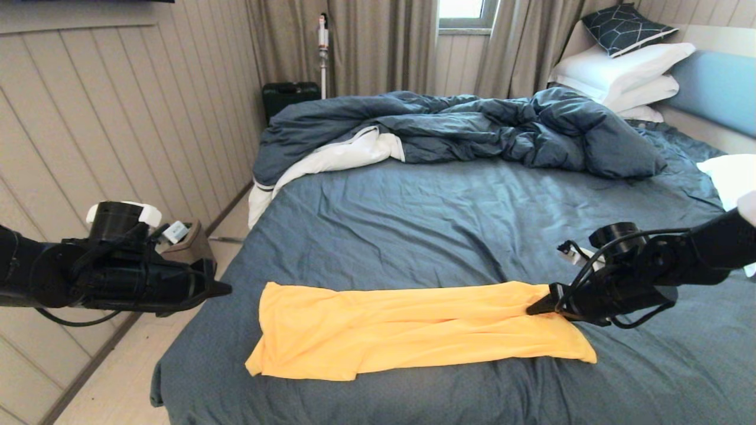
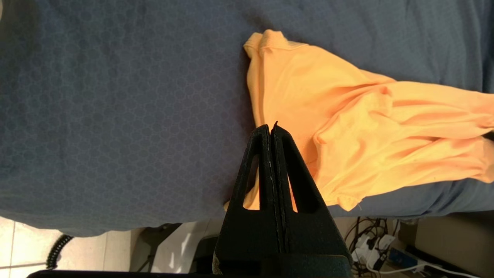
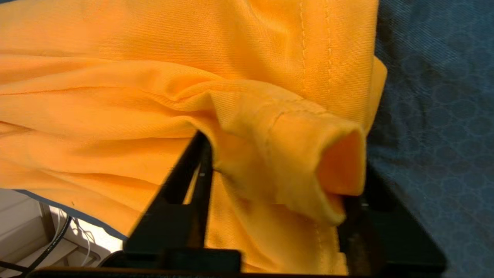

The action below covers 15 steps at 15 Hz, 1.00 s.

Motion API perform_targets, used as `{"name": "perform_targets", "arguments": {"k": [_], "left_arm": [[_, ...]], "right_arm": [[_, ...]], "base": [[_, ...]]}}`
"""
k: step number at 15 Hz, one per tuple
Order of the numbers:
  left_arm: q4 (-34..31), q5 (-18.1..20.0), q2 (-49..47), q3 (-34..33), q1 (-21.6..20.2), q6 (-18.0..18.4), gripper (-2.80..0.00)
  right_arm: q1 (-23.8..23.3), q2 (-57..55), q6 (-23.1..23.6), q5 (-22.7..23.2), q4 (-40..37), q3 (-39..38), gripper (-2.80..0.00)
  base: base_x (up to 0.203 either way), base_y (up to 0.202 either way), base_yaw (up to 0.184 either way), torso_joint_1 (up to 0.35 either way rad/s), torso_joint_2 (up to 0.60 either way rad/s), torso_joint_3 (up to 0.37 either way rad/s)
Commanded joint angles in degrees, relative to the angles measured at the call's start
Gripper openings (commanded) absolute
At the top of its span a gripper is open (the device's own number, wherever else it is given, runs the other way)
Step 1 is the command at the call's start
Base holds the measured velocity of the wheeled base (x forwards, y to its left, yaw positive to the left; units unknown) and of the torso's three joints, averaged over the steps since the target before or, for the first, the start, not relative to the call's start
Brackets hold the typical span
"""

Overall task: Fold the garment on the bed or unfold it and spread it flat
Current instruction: Fold the yellow T-shirt

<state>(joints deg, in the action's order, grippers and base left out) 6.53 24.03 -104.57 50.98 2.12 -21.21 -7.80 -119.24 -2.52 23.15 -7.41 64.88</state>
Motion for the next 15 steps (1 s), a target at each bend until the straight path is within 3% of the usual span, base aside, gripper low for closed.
{"name": "perform_targets", "arguments": {"k": [1,9,15], "left_arm": [[0.2,0.1,-0.6,0.0,-0.1,-0.1,-2.80],[2.1,1.4,-0.5,-1.9,0.0,-0.1,-2.80],[2.1,3.4,-0.3,-3.3,0.1,-0.1,-2.80]], "right_arm": [[0.1,-0.5,0.0,0.1,-0.1,0.1,-2.80],[-1.4,3.1,0.5,0.0,-0.1,-0.6,-2.80],[-10.7,3.1,3.8,-0.1,-0.3,1.3,-2.80]], "base": [[0.000,0.000,0.000,0.000,0.00,0.000],[0.000,0.000,0.000,0.000,0.00,0.000],[0.000,0.000,0.000,0.000,0.00,0.000]]}}
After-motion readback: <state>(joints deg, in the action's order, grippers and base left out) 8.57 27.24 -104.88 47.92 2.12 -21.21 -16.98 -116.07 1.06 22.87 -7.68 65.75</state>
